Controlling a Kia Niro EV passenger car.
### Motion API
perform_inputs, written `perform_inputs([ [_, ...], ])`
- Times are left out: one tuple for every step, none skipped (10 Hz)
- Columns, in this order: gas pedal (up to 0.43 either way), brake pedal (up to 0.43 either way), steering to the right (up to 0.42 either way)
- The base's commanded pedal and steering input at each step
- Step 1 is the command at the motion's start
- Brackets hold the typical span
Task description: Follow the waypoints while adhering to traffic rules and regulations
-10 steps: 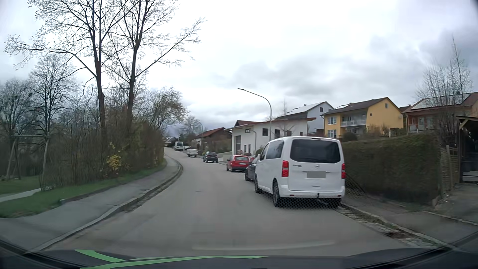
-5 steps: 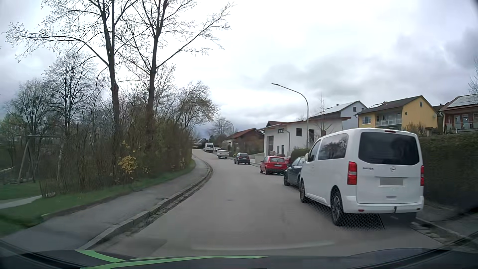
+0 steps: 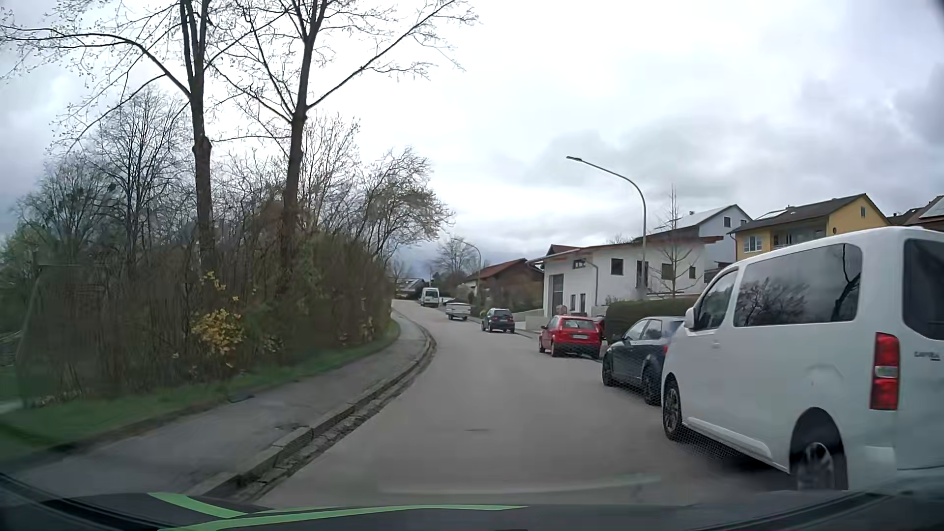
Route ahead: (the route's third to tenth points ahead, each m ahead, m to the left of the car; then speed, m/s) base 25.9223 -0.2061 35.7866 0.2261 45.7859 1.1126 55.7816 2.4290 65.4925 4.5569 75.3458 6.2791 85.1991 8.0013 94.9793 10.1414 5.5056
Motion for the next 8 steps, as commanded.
perform_inputs([
  [0.177, 0.0, 0.009],
  [0.177, 0.0, 0.014],
  [0.177, 0.0, 0.018],
  [0.177, 0.0, 0.025],
  [0.177, 0.0, 0.028],
  [0.177, 0.0, 0.028],
  [0.177, 0.0, 0.028],
  [0.177, 0.0, 0.027],
])
